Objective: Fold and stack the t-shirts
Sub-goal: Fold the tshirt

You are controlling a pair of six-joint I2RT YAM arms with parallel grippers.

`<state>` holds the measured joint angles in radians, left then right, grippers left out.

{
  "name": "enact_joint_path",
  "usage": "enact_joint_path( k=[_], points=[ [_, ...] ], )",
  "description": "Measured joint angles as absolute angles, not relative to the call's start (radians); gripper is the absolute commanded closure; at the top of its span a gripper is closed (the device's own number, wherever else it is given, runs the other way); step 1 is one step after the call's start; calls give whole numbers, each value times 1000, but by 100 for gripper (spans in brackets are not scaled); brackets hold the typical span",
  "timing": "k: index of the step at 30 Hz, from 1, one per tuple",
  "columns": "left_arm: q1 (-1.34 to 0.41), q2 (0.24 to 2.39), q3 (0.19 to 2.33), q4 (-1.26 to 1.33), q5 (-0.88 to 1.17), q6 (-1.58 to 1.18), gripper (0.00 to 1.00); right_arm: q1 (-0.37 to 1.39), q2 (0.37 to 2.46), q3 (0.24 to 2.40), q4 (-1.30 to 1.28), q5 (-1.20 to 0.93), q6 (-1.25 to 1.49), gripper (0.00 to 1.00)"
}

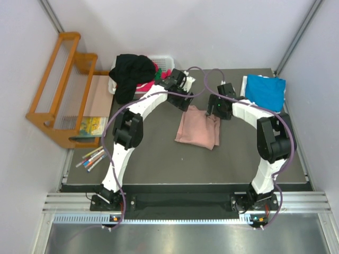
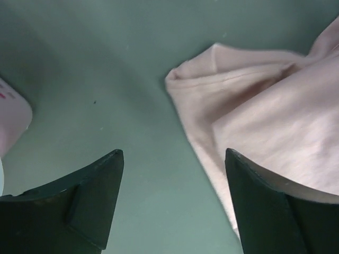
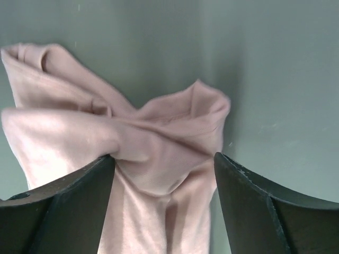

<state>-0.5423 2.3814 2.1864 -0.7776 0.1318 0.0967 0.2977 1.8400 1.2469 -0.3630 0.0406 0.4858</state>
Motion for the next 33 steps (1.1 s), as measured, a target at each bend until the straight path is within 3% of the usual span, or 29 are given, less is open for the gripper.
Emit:
enact_joint_path(
  k=[8,17,25,33],
  points=[
    [-527,2223,1971,-797,133,126,12,250,1856,1340,-425,64,461,14],
    [-524,1894,1784,-859,125,159,12,234,1794,1406,-505,94,448,11],
    [-484,1737,1703,-876,86,159,12,354,1649,1318,-404,-262,506,11],
    [-448,1689,1548,-891,45,159,12,325,1691,971,-25,-714,774,7]
  ],
)
